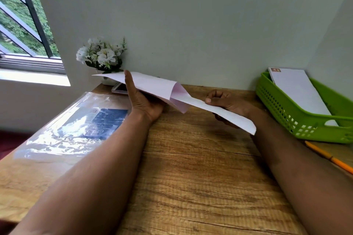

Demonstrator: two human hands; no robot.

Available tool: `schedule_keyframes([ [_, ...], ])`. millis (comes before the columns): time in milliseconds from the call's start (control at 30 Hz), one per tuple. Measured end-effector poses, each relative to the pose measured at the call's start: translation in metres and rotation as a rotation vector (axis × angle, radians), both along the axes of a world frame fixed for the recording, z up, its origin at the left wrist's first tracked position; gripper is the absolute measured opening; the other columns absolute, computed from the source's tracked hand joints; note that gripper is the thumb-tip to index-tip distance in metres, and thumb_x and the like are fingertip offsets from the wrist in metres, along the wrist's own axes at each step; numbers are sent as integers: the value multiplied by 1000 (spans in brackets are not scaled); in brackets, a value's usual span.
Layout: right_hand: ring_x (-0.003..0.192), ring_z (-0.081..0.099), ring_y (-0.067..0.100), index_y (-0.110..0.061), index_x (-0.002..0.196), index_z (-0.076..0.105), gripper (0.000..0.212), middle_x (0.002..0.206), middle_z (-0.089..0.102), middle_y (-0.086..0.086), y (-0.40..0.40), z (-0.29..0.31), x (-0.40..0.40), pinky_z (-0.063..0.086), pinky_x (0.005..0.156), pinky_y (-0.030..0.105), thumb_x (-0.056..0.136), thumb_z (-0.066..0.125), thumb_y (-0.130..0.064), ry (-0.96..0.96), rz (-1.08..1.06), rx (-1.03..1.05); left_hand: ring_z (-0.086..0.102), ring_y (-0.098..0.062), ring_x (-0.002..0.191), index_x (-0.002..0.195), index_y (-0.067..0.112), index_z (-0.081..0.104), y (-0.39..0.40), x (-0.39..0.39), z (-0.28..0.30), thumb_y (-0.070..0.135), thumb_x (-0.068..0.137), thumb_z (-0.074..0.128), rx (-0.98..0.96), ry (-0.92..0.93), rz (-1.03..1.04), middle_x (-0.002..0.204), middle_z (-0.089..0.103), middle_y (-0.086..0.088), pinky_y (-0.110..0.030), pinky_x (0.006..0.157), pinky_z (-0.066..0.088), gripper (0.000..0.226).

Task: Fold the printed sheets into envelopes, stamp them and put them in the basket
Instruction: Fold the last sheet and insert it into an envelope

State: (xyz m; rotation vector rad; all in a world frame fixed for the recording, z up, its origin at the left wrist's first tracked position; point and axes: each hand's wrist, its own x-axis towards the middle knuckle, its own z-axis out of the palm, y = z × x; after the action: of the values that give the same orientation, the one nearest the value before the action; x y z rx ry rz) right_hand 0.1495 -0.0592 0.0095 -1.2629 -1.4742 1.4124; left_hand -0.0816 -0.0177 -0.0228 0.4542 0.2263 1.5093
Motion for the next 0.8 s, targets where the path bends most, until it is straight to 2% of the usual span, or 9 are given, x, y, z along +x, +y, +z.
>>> schedule_keyframes([
  [100, 59, 60, 13, -16, 87, 58, 27, 79, 66, 1, 1, 3, -20, 47, 54, 25, 82, 70, -40, -250, -129, 55, 60, -32, 98, 113, 16, 58, -2, 7, -1, 74, 74, 55, 10, 36, -30, 98, 63, -11, -56, 103, 38, 70],
  [133, 63, 60, 15, -16, 87, 59, 32, 83, 64, 3, -1, 4, -25, 48, 57, 27, 83, 66, -47, -221, -143, 21, 60, -33, 102, 117, 17, 58, -4, 9, 0, 74, 74, 55, 11, 39, -37, 102, 64, -12, -56, 102, 40, 72],
  [233, 62, 65, 20, -13, 79, 53, 44, 83, 62, 10, -9, 9, -22, 56, 53, 29, 79, 60, -56, 350, -4, -227, 59, -35, 107, 115, 19, 59, -4, 6, 1, 74, 75, 53, -23, -13, -9, 106, 66, -12, -55, 98, 43, 69],
  [267, 75, 69, 25, -11, 84, 55, 48, 94, 64, 15, -10, 10, -16, 58, 55, 33, 79, 57, -59, 478, 108, -240, 60, -35, 106, 113, 19, 59, -4, 3, 2, 75, 75, 52, -44, -36, 11, 105, 66, -12, -56, 97, 43, 67],
  [333, 111, 60, 36, -8, 112, 54, 62, 132, 52, 22, -9, 8, 3, 60, 65, 47, 79, 56, -61, 586, 353, -200, 61, -35, 106, 109, 20, 59, -5, -2, 4, 74, 75, 52, -64, -78, 54, 105, 67, -12, -58, 95, 44, 64],
  [433, 118, 56, 39, -23, 147, 28, 84, 156, 22, 16, -6, 2, 23, 56, 80, 51, 78, 71, -43, 630, 626, -178, 63, -33, 104, 112, 21, 59, -4, -6, 5, 73, 75, 54, -97, -108, 106, 104, 68, -11, -57, 92, 47, 64],
  [533, 103, 65, 29, -32, 149, 24, 104, 154, 29, 14, -11, -1, 22, 57, 82, 40, 65, 86, -23, 537, 641, -111, 64, -33, 103, 111, 20, 60, -3, -6, 6, 73, 75, 55, -119, -103, 128, 106, 69, -10, -56, 90, 49, 64],
  [633, 103, 65, 22, -25, 146, 34, 101, 145, 44, 16, -12, -1, 3, 59, 69, 28, 60, 88, -11, 502, 431, -10, 65, -33, 96, 105, 20, 60, -3, -2, 5, 73, 77, 53, -110, -91, 108, 93, 72, -10, -54, 85, 52, 61],
  [800, 109, 62, 24, -17, 138, 45, 93, 135, 54, 18, -11, -6, -23, 57, 70, 27, 57, 90, -16, 567, 213, 93, 55, -35, 122, 120, 18, 58, -7, 8, 6, 73, 75, 56, -62, -84, 4, 122, 62, -14, -58, 99, 42, 71],
])
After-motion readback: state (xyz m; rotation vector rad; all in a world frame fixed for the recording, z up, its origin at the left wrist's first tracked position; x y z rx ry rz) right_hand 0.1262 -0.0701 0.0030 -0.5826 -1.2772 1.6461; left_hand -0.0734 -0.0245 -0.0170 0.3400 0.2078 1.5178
